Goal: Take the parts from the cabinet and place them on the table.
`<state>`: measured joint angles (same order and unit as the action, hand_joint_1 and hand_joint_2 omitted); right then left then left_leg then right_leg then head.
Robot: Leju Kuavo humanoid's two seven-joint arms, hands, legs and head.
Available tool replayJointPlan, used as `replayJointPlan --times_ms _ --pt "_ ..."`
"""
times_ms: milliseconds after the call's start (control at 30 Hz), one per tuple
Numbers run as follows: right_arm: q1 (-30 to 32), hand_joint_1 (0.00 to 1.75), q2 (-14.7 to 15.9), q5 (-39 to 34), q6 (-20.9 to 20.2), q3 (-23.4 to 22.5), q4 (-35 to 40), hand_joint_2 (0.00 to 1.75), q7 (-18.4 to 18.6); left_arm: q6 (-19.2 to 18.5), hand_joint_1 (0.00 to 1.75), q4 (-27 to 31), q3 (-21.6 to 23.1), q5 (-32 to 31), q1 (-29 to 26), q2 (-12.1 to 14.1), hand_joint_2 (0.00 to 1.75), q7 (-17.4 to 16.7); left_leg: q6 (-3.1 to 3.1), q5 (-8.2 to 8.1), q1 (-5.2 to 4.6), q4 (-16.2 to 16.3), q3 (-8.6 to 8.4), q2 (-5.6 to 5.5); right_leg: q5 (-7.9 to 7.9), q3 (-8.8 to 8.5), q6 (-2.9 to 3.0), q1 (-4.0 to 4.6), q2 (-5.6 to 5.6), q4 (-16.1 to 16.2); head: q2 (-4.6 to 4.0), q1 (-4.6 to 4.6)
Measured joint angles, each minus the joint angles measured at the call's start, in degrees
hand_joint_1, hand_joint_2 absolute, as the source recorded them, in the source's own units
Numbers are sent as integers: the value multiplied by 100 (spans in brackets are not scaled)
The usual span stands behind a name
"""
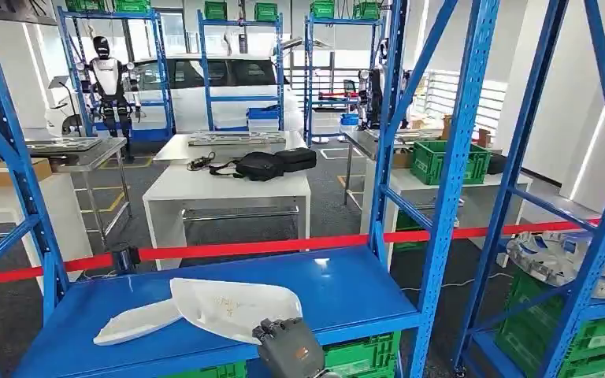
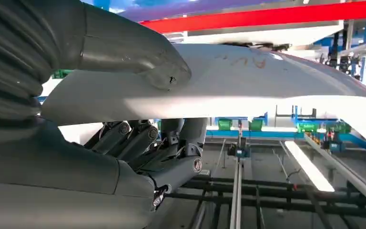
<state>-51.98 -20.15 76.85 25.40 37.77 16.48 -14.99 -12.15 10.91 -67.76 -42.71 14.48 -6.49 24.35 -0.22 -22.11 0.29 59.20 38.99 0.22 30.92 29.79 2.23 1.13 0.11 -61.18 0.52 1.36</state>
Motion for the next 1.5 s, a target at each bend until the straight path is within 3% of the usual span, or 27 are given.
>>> replayJointPlan --times_ms 33,133,167,267,300,333,400,467,500,667,700,733,767,833,867,933,1000,1033,1067,1100,1200,1233,1267,1333,1367,1433,1500 --pt "-3 169 -11 -2 6 0 0 175 -24 13 0 2 -2 2 3 0 0 -2 -36 54 -2 -1 13 6 91 -151 -27 -1 -11 318 2 -6" --pt "6 169 -17 -2 -7 7 0 175 -52 22 0 0 -4 4 -14 0 0 -9 -151 243 32 -114 3 12 -65 -61 5 25 1 325 2 4" --pt "10 169 -20 -4 -20 13 0 175 -59 22 0 0 -13 7 -29 20 0 -9 -173 234 40 -97 75 3 -200 -18 34 -44 -28 411 -4 4" --pt "4 169 -55 -26 -65 33 2 175 -68 22 0 -4 -24 26 -50 15 0 -4 -287 -812 49 729 295 -17 -449 234 84 -58 -15 453 0 -26" --pt "16 169 -52 -31 -74 33 2 175 -74 22 0 -7 -24 28 -48 20 0 -4 -321 -1036 57 1147 356 -17 -520 319 76 -58 -18 449 0 -26" --pt "32 169 -52 -39 -81 35 2 175 -79 22 0 -4 -26 35 -52 22 0 -2 -350 -1079 66 1508 383 -17 -595 420 68 -60 -25 440 0 -28" --pt "44 169 -52 -42 -83 37 2 175 -100 24 0 -4 -31 37 -54 24 0 -4 -394 -667 97 1632 196 -17 -736 638 26 -81 -34 396 0 -28" --pt "39 169 -55 -61 -81 37 2 175 -131 33 0 -4 -31 55 -50 22 0 -7 -440 -434 141 990 -392 -16 -846 849 -39 -122 -36 306 2 -35" --pt "32 169 -57 -63 -79 37 7 175 -140 35 0 -7 -31 57 -44 18 0 -7 -464 -582 168 617 -694 -21 -871 887 -69 -110 -34 256 2 -37" --pt "33 169 -63 -66 -81 37 9 175 -144 35 0 -7 -31 57 -38 11 0 -7 -471 -722 172 451 -798 -22 -881 914 -79 -117 -35 253 2 -46" --pt "24 169 -74 -79 -79 42 17 175 -155 52 0 -7 -33 70 -35 11 0 4 -241 -912 91 -12 -973 -40 -1064 1017 -155 -107 -38 215 0 -35" --pt "41 169 -72 -87 -88 48 17 175 -170 61 0 -7 -33 70 -50 13 0 2 -182 -871 65 6 -962 -41 -1124 1029 -196 -112 -38 245 0 -35" --pt "101 169 -46 -171 -125 101 17 175 -168 66 0 -7 -42 72 -65 11 0 0 32 -641 77 -5 -720 -3 -514 1237 -286 -141 -19 -175 0 -20" --pt "107 169 -44 -208 -131 146 17 175 -164 66 0 -2 -46 74 -66 15 0 -2 51 -478 50 -2 -509 0 143 1445 -297 -140 -16 -1059 0 -11" --pt "124 169 -44 -230 -136 157 17 175 -170 66 0 -4 -48 74 -66 15 0 -11 63 -395 33 4 -396 0 261 1485 -279 -134 -14 -1437 0 -9" --pt "176 169 -37 -262 -133 173 15 175 -177 66 0 -4 -52 72 -65 2 0 -17 64 -241 9 12 -196 3 -40 1293 -217 -94 -10 -1588 2 -7" --pt "188 169 -39 -262 -129 179 17 175 -194 68 0 -7 -55 72 -59 -11 0 -22 53 -109 -10 21 -44 3 -379 683 -104 -19 -7 -944 0 0" --pt "176 169 -42 -262 -123 179 20 175 -199 68 0 -7 -57 72 -48 -19 0 -24 49 -51 -9 22 -10 5 -284 264 -29 28 -8 -420 0 0" --pt "166 169 -55 -264 -120 179 24 175 -199 68 0 -9 -57 72 -42 -48 0 -26 13 9 -29 22 20 3 40 -92 45 45 -15 172 2 -7" --pt "163 169 -59 -269 -114 181 28 175 -203 70 0 -7 -59 72 -34 -48 0 -28 -26 66 -5 -7 17 14 74 -137 -8 48 -21 284 0 -17" --pt "163 169 -59 -269 -118 181 26 175 -208 70 0 -7 -59 72 -39 -52 0 -33 -146 273 2 -133 30 19 -136 -26 62 56 -15 395 0 -6" --pt "162 169 -61 -269 -116 181 26 175 -210 72 0 -9 -59 72 -44 -52 0 -31 -160 111 25 -64 88 -2 -249 9 68 17 -38 445 0 -4" --pt "158 169 -77 -269 -118 181 26 175 -212 72 0 -11 -59 72 -46 -55 0 -33 -184 -249 24 143 172 -7 -332 92 121 4 -27 456 0 -22" --pt "166 169 -85 -275 -120 184 26 175 -218 72 0 -9 -59 72 -33 -44 0 -33 -245 -935 53 955 329 -6 -497 282 113 2 -26 448 0 -29" --pt "176 169 -83 -299 -122 184 26 175 -229 72 0 -9 -59 72 -34 -39 0 -35 -272 -1077 57 1343 382 -6 -566 379 107 2 -28 438 0 -31" --pt "200 169 -83 -324 -116 184 24 175 -229 72 0 -9 -59 70 -36 -35 0 -61 -310 -848 80 1645 282 -5 -701 597 78 -9 -37 398 0 -37" --pt "218 169 -85 -343 -92 184 13 175 -208 66 0 -7 -59 63 -31 -35 0 -81 -346 -472 114 1125 -225 -4 -823 826 25 -35 -39 318 0 -35"
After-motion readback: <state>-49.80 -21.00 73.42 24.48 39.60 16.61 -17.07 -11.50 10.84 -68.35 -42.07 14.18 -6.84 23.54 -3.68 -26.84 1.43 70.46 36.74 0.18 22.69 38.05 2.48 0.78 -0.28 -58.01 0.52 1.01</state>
